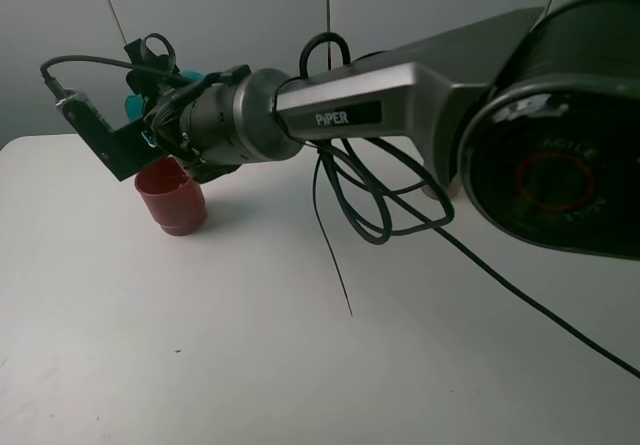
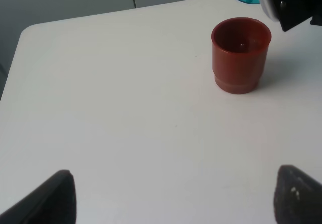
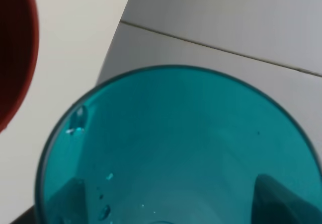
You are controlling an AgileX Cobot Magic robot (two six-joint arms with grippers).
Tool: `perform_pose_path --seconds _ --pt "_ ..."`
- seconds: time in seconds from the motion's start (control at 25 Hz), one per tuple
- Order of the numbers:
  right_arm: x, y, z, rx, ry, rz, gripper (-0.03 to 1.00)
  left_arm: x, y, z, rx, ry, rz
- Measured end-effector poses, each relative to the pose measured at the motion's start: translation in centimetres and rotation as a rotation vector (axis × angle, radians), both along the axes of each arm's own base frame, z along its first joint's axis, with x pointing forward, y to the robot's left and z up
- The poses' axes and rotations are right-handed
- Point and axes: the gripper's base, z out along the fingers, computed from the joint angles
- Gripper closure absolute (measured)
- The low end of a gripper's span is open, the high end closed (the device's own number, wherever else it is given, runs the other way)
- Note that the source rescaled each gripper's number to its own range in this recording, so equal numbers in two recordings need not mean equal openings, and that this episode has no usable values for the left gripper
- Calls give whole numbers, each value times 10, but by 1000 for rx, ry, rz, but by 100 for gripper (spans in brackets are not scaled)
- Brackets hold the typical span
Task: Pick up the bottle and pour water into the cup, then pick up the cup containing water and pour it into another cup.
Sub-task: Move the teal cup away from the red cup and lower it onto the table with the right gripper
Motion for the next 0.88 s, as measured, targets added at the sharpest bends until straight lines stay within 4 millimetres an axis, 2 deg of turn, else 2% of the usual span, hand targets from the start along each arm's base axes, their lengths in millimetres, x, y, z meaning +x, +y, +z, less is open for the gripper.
perform_pose_path --seconds 0.12,0.2,0.32,0.4,0.52,0.72,0.88 --pt "-6 -1 20 173 174 -19 82 0 0 0 0 0 0" --pt "-2 -7 33 295 281 -59 82 0 0 0 0 0 0" --pt "12 -26 51 484 432 -173 82 0 0 0 0 0 0" --pt "23 -45 54 574 521 -249 82 0 0 0 0 0 0" --pt "33 -77 47 670 639 -337 82 0 0 0 0 0 0" --pt "23 -116 28 807 764 -413 82 0 0 0 0 0 0" --pt "14 -144 9 966 768 -450 82 0 0 0 0 0 0"
